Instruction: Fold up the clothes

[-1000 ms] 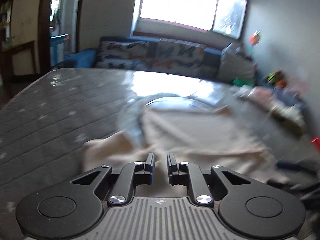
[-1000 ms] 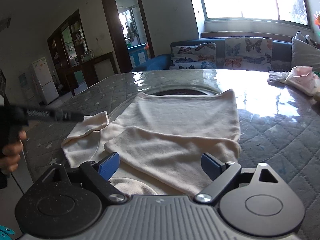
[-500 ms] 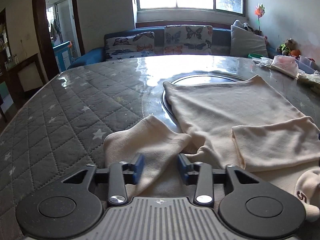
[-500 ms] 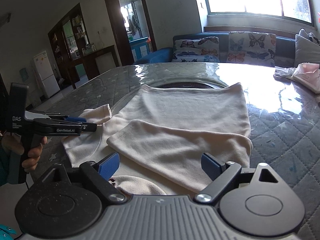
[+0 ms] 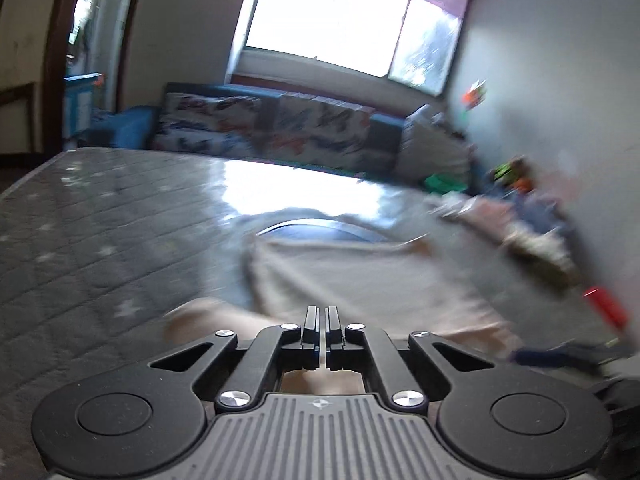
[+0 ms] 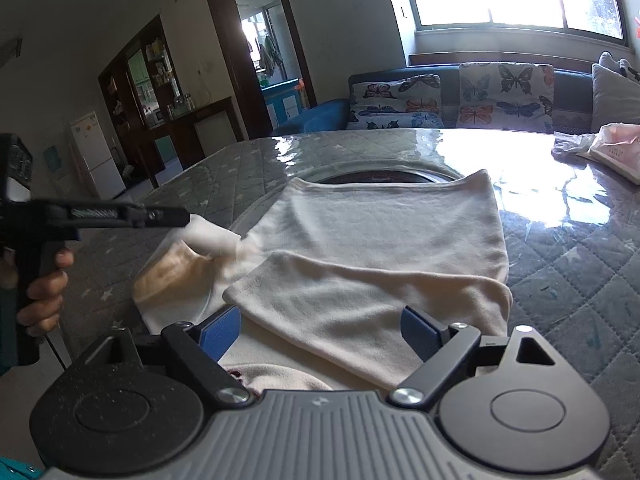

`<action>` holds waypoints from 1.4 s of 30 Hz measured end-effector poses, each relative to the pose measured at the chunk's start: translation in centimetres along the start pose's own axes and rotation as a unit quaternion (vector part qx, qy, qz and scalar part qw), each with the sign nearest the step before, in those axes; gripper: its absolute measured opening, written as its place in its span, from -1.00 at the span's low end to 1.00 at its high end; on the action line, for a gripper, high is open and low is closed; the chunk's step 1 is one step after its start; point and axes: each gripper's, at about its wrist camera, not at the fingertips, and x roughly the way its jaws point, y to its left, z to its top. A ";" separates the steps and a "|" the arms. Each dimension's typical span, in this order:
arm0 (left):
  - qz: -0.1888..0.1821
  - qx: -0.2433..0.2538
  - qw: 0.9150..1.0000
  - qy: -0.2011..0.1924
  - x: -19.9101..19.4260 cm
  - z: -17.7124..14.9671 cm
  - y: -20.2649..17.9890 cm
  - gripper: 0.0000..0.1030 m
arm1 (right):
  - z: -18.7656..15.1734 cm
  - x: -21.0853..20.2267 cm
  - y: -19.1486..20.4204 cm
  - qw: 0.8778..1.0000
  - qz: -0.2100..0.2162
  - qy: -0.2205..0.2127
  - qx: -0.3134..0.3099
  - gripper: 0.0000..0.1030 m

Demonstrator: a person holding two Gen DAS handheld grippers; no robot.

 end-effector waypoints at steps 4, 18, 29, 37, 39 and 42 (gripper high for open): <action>-0.034 0.028 0.999 -0.015 -1.1 0.7 -2.7 -0.95 | 0.5 -0.8 -0.7 1.000 0.005 -0.009 0.018 0.65; 0.122 0.151 0.980 0.041 3.8 -3.6 -1.1 -0.25 | 0.5 -0.6 -0.6 1.000 0.006 -0.002 0.016 0.64; 0.090 0.121 0.987 0.061 5.4 -3.6 0.3 -0.78 | 0.4 -0.2 -0.5 1.000 0.003 0.003 0.015 0.64; -0.005 0.045 0.999 0.003 1.0 0.0 -1.7 -0.83 | 1.0 -0.9 -1.1 1.000 -0.002 -0.012 0.024 0.64; -0.038 0.034 0.999 -0.011 0.2 0.8 -3.0 -0.83 | 1.1 -1.2 -1.4 0.999 -0.004 -0.017 0.028 0.64; -0.087 0.023 0.995 -0.031 -0.5 1.5 -5.0 -0.83 | 1.5 -2.0 -2.1 0.999 -0.004 -0.027 0.041 0.64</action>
